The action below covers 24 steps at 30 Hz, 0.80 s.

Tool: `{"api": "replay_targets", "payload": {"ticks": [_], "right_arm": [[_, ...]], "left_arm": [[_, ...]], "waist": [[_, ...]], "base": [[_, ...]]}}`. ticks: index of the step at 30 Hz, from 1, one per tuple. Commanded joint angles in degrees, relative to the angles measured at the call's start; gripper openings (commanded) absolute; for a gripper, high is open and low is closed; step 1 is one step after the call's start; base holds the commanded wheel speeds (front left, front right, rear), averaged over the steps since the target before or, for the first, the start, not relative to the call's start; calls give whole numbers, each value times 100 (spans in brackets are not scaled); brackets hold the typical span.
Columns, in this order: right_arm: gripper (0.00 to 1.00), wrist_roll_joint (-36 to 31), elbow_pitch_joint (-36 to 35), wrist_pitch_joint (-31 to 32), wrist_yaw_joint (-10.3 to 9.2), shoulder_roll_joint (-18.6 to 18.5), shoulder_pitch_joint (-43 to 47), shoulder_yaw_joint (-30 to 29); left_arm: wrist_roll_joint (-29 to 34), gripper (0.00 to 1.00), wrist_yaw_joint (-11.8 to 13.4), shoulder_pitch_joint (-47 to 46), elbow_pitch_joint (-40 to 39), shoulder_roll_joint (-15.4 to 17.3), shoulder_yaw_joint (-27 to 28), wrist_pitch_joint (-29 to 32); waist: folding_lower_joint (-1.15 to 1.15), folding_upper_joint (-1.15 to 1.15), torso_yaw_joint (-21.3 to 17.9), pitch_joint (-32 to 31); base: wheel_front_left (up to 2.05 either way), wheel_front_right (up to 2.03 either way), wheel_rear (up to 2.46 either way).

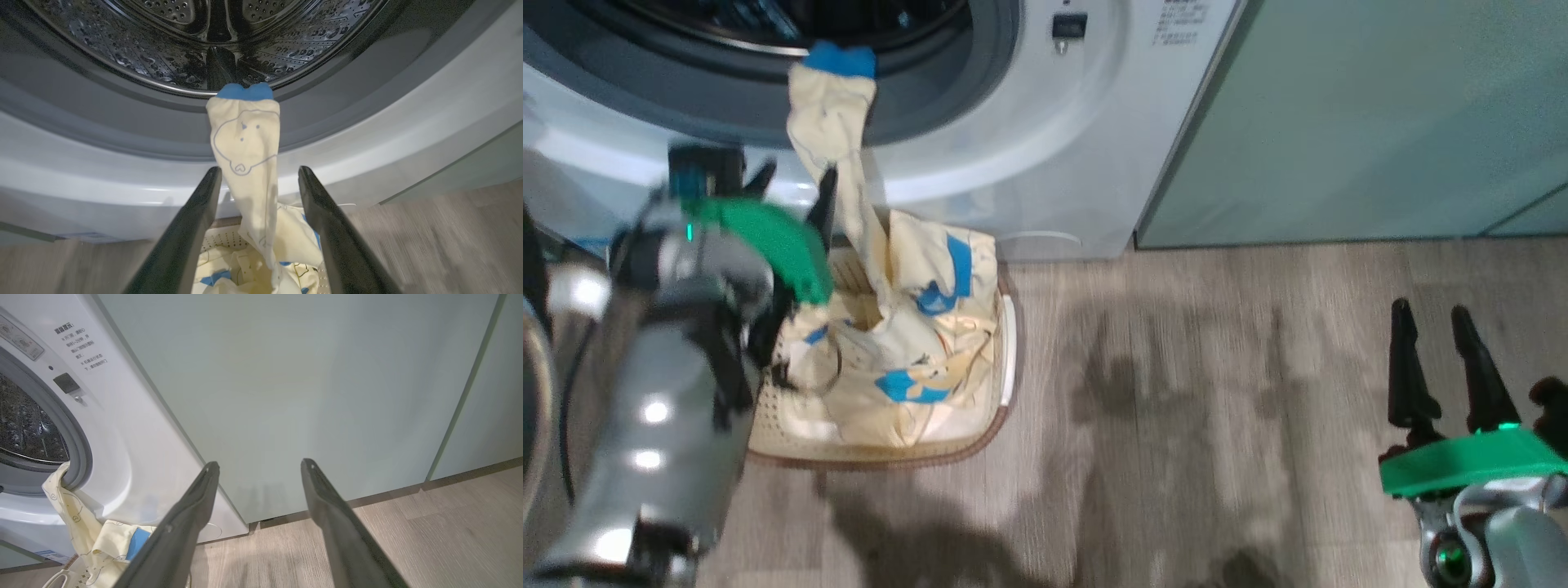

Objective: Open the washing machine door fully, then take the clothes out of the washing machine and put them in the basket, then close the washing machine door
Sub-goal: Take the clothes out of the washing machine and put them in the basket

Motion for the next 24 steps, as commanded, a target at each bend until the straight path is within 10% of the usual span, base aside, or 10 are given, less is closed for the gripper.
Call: {"api": "replay_targets", "payload": {"ticks": [1,24], "right_arm": [[100,25,-194,-55,25,-31,-144,76],[100,23,-235,-55,25,49,-565,133]], "left_arm": [[46,100,-5,-335,-93,242,94,110],[637,100,513,-2641,1668,172,-660,959]], "waist": [[-1,0,-41,226],[-1,0,-157,1117]], "base": [[0,0,0],[0,0,0]]}}
